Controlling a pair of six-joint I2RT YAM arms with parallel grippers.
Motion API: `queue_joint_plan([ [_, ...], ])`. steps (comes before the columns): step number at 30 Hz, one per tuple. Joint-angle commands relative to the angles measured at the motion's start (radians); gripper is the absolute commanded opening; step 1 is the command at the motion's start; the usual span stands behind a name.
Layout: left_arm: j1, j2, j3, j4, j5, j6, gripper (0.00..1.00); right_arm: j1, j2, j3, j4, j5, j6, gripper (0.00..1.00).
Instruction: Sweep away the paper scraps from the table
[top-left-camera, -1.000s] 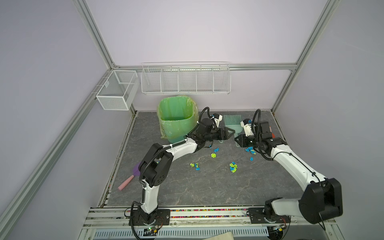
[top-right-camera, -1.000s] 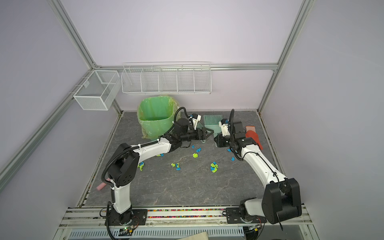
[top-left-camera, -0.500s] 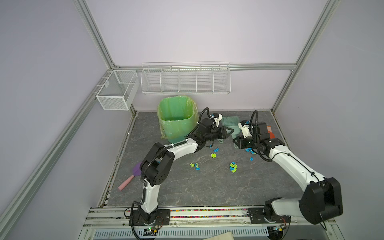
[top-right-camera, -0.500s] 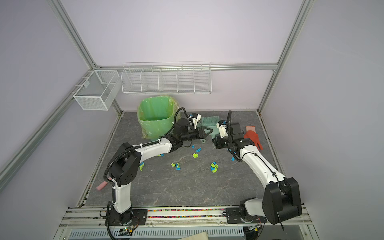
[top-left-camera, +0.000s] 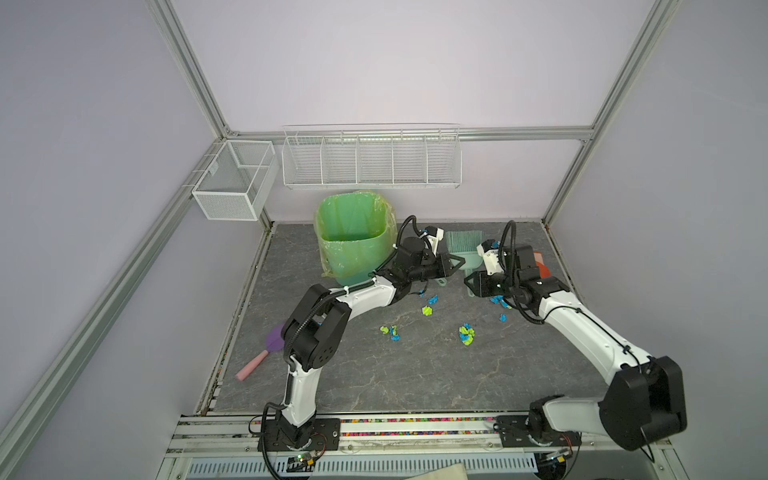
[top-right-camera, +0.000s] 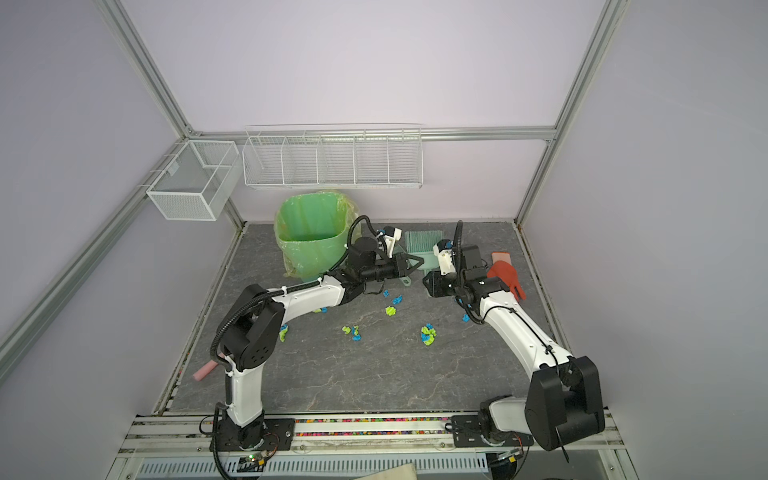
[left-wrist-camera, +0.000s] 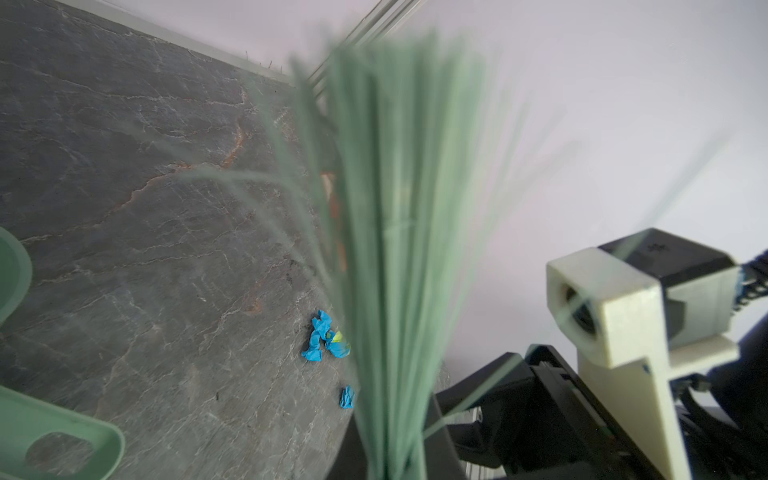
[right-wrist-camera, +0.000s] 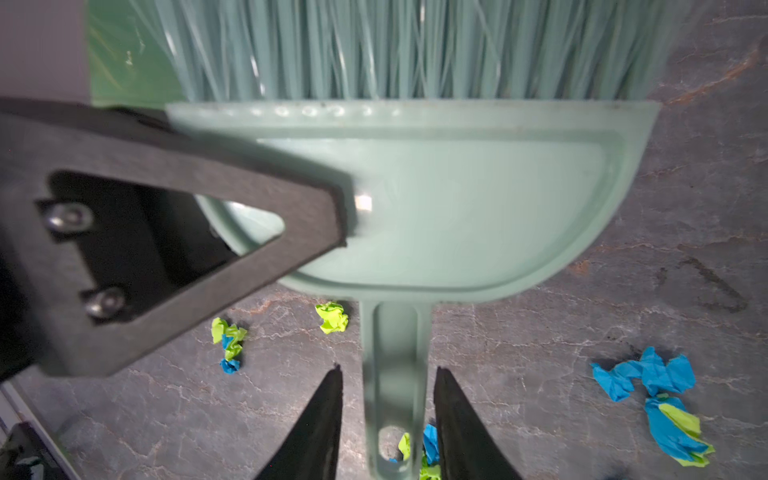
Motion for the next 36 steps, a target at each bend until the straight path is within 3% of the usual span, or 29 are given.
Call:
queue_joint_plan([
  [1, 0.027, -0.013, -0.001, 0.012, 0.002, -0.023, 0.0, 0.006, -0.042, -0.018, 0.036, -0.013, 0.022, 0.57],
  [8, 0.075, -0.064, -0.059, 0.05, -0.015, -0.042, 0.0, 0.003, -0.048, -0.025, 0.05, -0.038, 0.071, 0.75],
  [18, 0.104, -0.102, -0.056, 0.079, -0.018, -0.069, 0.0, -0.038, -0.078, -0.075, 0.161, -0.163, 0.186, 0.99],
  [21, 0.108, -0.109, -0.05, 0.072, -0.032, -0.072, 0.0, -0.065, -0.074, -0.086, 0.213, -0.22, 0.243, 0.88],
  [29, 0.121, -0.119, 0.003, 0.053, -0.052, -0.114, 0.0, -0.119, -0.081, -0.217, 0.549, -0.347, 0.512, 0.88],
  [36, 0.16, -0.126, 0.024, 0.119, -0.046, -0.187, 0.0, -0.119, -0.09, -0.275, 0.785, -0.372, 0.68, 0.88],
])
